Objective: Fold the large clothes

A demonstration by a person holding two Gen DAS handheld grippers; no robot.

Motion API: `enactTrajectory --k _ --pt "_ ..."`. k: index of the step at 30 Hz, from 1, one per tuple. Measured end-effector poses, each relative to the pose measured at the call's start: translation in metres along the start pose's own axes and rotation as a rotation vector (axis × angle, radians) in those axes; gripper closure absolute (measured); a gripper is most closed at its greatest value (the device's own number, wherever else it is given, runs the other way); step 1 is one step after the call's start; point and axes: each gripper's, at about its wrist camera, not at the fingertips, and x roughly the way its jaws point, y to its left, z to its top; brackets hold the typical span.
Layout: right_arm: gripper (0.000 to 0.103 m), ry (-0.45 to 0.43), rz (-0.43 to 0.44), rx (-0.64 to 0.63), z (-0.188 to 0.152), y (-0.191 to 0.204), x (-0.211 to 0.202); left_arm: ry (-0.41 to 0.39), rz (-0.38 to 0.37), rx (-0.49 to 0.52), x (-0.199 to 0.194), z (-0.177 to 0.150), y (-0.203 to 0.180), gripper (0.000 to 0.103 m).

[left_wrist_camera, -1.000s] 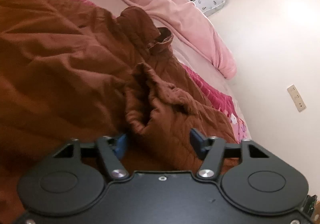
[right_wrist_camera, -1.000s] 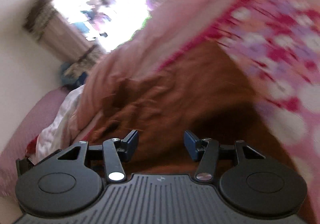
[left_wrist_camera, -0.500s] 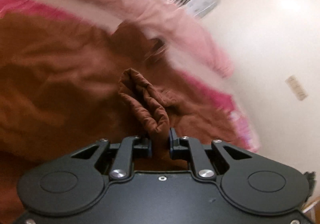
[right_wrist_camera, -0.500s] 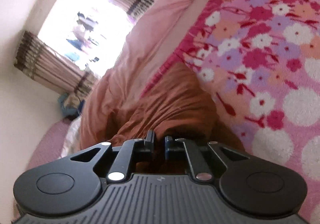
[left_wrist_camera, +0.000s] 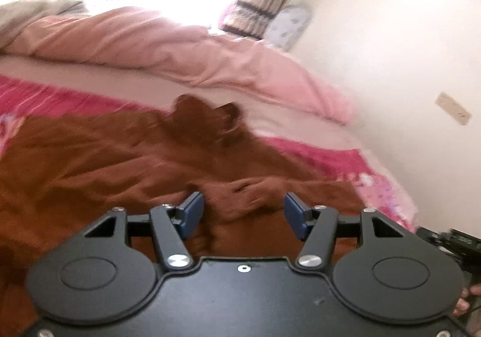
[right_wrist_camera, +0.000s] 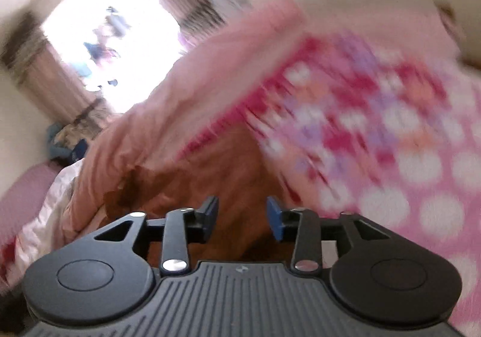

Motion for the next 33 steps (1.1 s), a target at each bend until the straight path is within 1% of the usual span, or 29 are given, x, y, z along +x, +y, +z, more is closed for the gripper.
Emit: enactTrajectory --k 1,3,5,6,8,9,11,12,13,15,18,22,23,24,25,27,28,29,31,33 --pt "0.051 -0.013 0.026 -0.034 0.003 0.007 0.004 0.006 -0.018 0.012 0.003 0.0 -0.004 0.043" --pt "0.052 -0.028 0.072 -0.075 0.005 0.021 0.014 0.027 -0.024 0.049 0.02 -0.005 -0.015 0.043" --pt "0.052 -0.016 0.085 -0.103 0.003 0.03 0.032 0.071 0.023 0.079 0.039 -0.012 -0.019 0.043" --pt "0.054 -0.003 0.077 -0.108 0.002 0.032 0.041 0.083 0.052 0.081 0.047 -0.015 -0.017 0.044" --pt "0.058 0.043 0.04 -0.103 -0.001 0.031 0.06 0.119 0.083 0.081 0.062 -0.023 -0.011 0.045" --pt "0.058 0.06 0.019 -0.096 -0.002 0.029 0.069 0.13 0.097 0.075 0.069 -0.027 -0.008 0.045" --pt "0.059 0.084 -0.023 -0.075 -0.005 0.018 0.082 0.142 0.098 0.06 0.076 -0.032 -0.002 0.045" --pt "0.066 0.096 -0.041 -0.062 -0.008 0.012 0.088 0.145 0.097 0.054 0.077 -0.034 0.0 0.045" --pt "0.071 0.107 -0.049 -0.041 -0.01 0.006 0.093 0.143 0.093 0.051 0.074 -0.036 0.002 0.045" --pt "0.08 0.112 -0.041 -0.022 -0.014 -0.005 0.099 0.146 0.09 0.051 0.072 -0.036 0.004 0.045" --pt "0.082 0.099 -0.026 -0.006 -0.017 -0.01 0.096 0.158 0.102 0.058 0.077 -0.034 0.001 0.044" --pt "0.082 0.099 -0.035 -0.022 -0.018 -0.006 0.095 0.169 0.11 0.07 0.087 -0.027 -0.006 0.043" --pt "0.079 0.1 -0.036 -0.026 -0.017 -0.004 0.092 0.17 0.106 0.083 0.079 -0.025 -0.009 0.043" --pt "0.073 0.105 -0.028 -0.021 -0.015 -0.003 0.088 0.169 0.097 0.092 0.067 -0.024 -0.012 0.043" --pt "0.069 0.111 -0.013 -0.011 -0.012 -0.001 0.08 0.16 0.084 0.102 0.054 -0.022 -0.014 0.041" --pt "0.052 0.103 0.028 -0.023 -0.009 0.002 0.058 0.122 0.066 0.133 0.017 -0.023 -0.015 0.041" --pt "0.047 0.097 0.049 -0.049 -0.009 0.003 0.044 0.107 0.068 0.143 -0.003 -0.026 -0.013 0.041" --pt "0.044 0.097 0.063 -0.077 -0.011 0.003 0.03 0.096 0.069 0.145 -0.02 -0.029 -0.009 0.04" --pt "0.044 0.119 0.085 -0.116 -0.016 -0.005 0.002 0.087 0.068 0.129 -0.056 -0.041 0.005 0.038" --pt "0.044 0.152 0.1 -0.114 -0.024 -0.02 -0.021 0.09 0.096 0.089 -0.092 -0.058 0.024 0.038"
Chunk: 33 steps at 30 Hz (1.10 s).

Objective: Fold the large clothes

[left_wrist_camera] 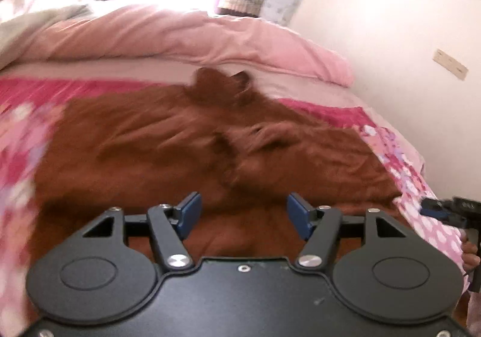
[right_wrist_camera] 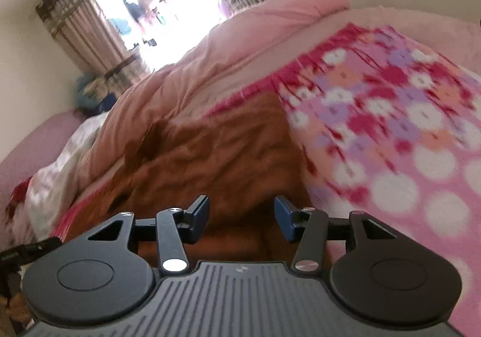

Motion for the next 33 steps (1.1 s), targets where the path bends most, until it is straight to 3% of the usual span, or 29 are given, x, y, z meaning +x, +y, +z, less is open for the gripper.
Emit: enactTrajectory --k 8,13,16,25,28,33 --pt "0.043 0.087 0.019 0.123 -0.059 -0.068 -0.07 0.011 0.14 -0.194 -0.094 -0.096 0.077 0.037" --pt "0.042 0.126 0.07 0.227 -0.084 -0.093 -0.089 0.001 0.136 -0.367 -0.129 -0.14 0.115 0.037" --pt "0.041 0.15 0.112 0.242 -0.093 -0.093 -0.093 -0.025 0.111 -0.407 -0.143 -0.15 0.12 0.037" --pt "0.039 0.171 0.147 0.244 -0.109 -0.086 -0.097 -0.039 0.137 -0.448 -0.168 -0.165 0.125 0.036" --pt "0.039 0.177 0.152 0.239 -0.111 -0.086 -0.099 0.004 0.095 -0.504 -0.161 -0.173 0.134 0.036" --pt "0.035 0.185 0.168 0.247 -0.111 -0.085 -0.096 -0.015 0.014 -0.552 -0.155 -0.18 0.133 0.032"
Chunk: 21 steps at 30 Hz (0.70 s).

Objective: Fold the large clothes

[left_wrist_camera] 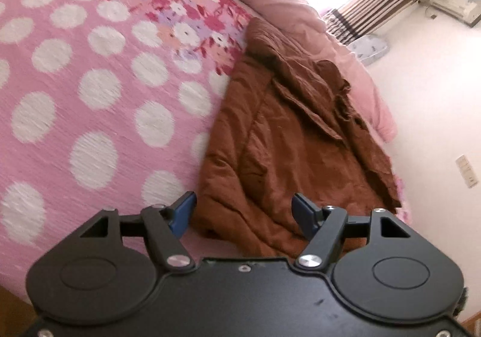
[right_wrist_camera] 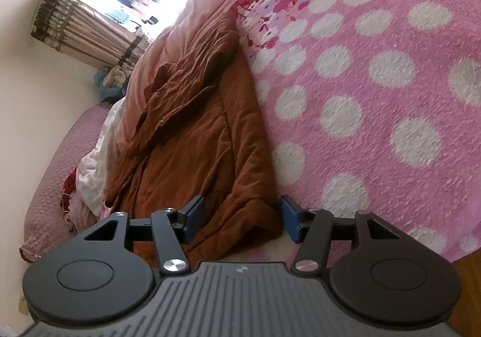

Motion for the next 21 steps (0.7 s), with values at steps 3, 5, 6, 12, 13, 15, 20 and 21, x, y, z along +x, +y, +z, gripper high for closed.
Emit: enactTrajectory --k 3,5,6,12,13,15,20,21 --pt "0.029 -0.002 0.011 -0.004 0.0 0.001 0.002 0.0 0.033 0.049 0.005 -0.002 -0.012 0.032" --pt "0.028 -0.007 0.013 0.0 0.0 0.002 0.004 0.008 0.035 0.065 0.01 -0.001 -0.018 0.033" --pt "0.027 -0.007 0.012 -0.001 0.0 0.003 0.005 0.014 0.028 0.063 0.012 0.0 -0.019 0.033" --pt "0.026 0.003 -0.008 -0.049 0.0 0.012 0.008 0.006 -0.001 0.022 0.015 0.003 -0.014 0.035" --pt "0.027 0.006 -0.009 -0.055 -0.001 0.012 0.008 0.003 -0.005 0.016 0.015 0.002 -0.013 0.038" --pt "0.039 -0.001 -0.021 -0.058 -0.002 0.012 0.007 -0.005 -0.004 0.015 0.015 0.001 -0.012 0.039" --pt "0.081 0.015 -0.058 -0.091 -0.007 0.013 0.01 0.003 0.031 0.046 0.015 -0.001 -0.02 0.082" --pt "0.084 0.014 -0.062 -0.098 -0.007 0.015 0.009 0.01 0.02 0.04 0.015 -0.001 -0.019 0.082"
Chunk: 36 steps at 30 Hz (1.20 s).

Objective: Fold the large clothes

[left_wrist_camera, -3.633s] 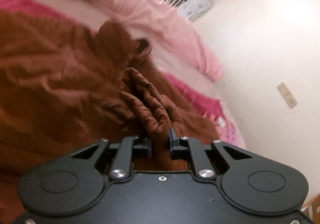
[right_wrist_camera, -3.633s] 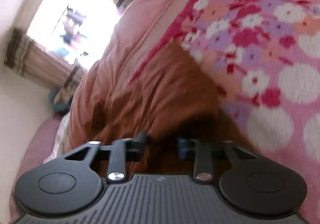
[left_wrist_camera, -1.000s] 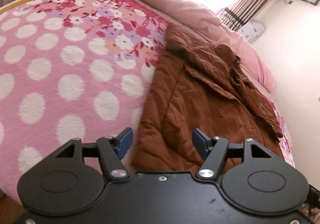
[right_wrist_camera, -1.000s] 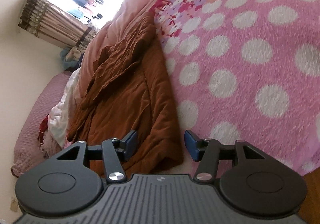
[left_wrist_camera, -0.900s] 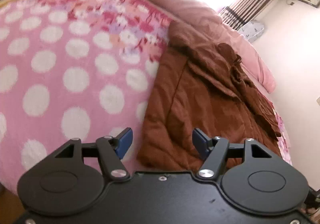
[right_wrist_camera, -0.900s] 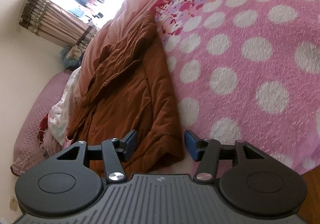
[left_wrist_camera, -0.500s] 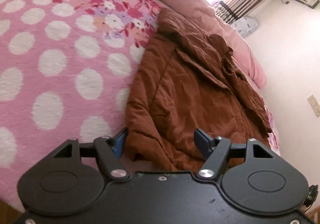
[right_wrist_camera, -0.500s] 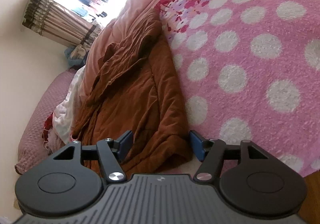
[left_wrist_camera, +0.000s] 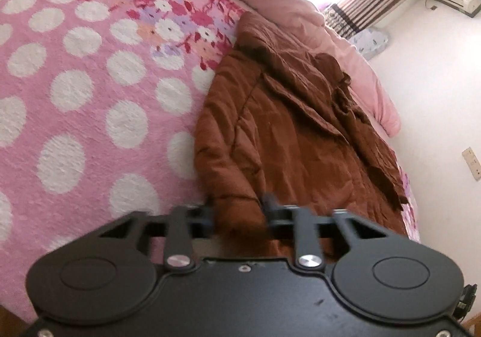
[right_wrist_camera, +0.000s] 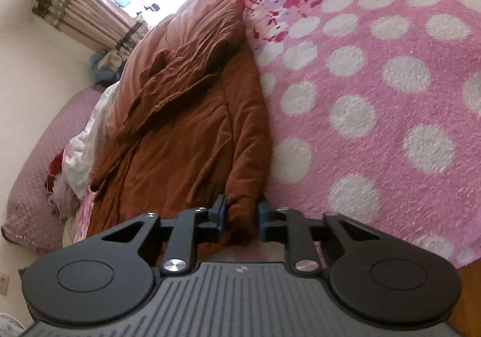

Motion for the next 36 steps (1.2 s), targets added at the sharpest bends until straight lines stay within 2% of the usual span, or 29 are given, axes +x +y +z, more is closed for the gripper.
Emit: enactTrajectory --k 6,11,13,17,24,26,30,34,36 --pt "0.087 -0.037 0.089 0.03 0.007 0.001 -0.011 -0.033 -0.076 -0.038 -0.009 0.008 -0.001 0.087" --pt "0.089 -0.084 0.218 0.102 0.018 -0.003 -0.016 -0.093 -0.14 -0.038 -0.016 0.03 -0.02 0.088" --pt "0.089 -0.113 0.237 0.099 0.026 0.001 -0.016 -0.109 -0.153 -0.026 -0.013 0.042 -0.03 0.088" --pt "0.09 -0.16 0.254 0.104 0.057 0.013 -0.008 -0.125 -0.173 0.004 0.002 0.079 -0.051 0.089" --pt "0.09 -0.218 0.275 0.106 0.14 0.046 0.028 -0.157 -0.198 0.013 0.044 0.169 -0.082 0.089" --pt "0.09 -0.228 0.273 0.11 0.167 0.054 0.044 -0.163 -0.188 0.015 0.063 0.198 -0.089 0.089" --pt "0.09 -0.24 0.252 0.145 0.222 0.064 0.084 -0.168 -0.118 0.049 0.111 0.245 -0.095 0.089" --pt "0.09 -0.225 0.19 0.181 0.264 0.061 0.137 -0.158 -0.04 0.053 0.166 0.278 -0.084 0.089" --pt "0.09 -0.203 0.149 0.203 0.276 0.053 0.164 -0.12 -0.004 0.037 0.197 0.289 -0.075 0.089"
